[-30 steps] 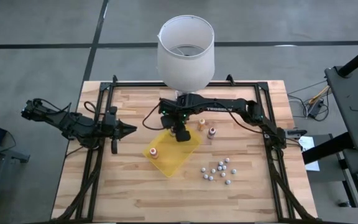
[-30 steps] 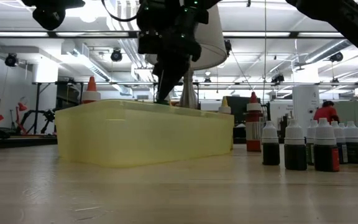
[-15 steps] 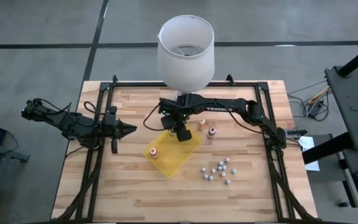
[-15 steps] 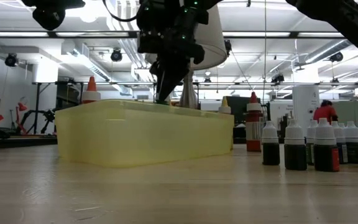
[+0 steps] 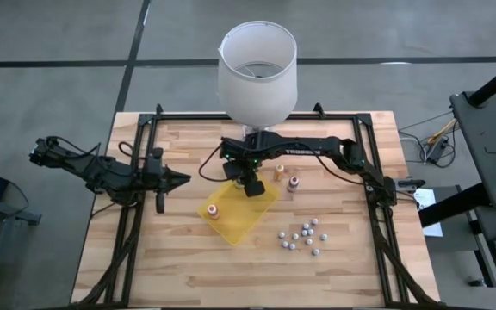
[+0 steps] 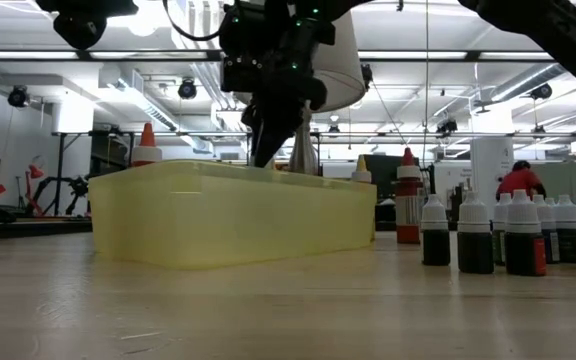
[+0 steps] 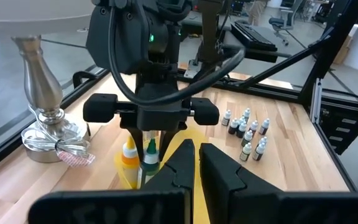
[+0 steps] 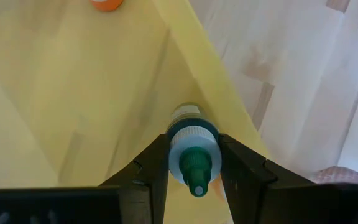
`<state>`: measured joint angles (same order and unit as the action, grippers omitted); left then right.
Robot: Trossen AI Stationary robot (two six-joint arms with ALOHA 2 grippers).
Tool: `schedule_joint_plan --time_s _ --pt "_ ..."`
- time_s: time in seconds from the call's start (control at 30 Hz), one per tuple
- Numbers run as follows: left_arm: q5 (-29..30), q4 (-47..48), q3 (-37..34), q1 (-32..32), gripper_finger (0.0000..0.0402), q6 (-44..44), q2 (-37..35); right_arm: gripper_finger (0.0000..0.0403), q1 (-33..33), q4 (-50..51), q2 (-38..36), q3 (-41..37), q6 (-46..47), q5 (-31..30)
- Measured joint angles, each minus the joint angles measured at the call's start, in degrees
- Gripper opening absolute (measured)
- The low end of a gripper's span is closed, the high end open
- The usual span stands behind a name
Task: Pick & Place food coloring
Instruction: Put the large green food coloring bottle into the yellow bin
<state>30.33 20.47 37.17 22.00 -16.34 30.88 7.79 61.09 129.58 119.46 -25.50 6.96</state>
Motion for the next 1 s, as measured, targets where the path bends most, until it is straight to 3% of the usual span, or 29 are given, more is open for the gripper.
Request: schedule_joint_plan --time_s 0.57,1.0 --pt "0.37 -0.02 0.0 0.0 0.0 -0.79 0.85 0.0112 0.09 -0.6 -0.09 -1.36 0.0 -2.6" --pt "0.41 -0.04 0.0 -0.02 0.0 -1.66 0.85 0.0168 0.09 -1.28 -0.08 -1.36 0.44 -2.64"
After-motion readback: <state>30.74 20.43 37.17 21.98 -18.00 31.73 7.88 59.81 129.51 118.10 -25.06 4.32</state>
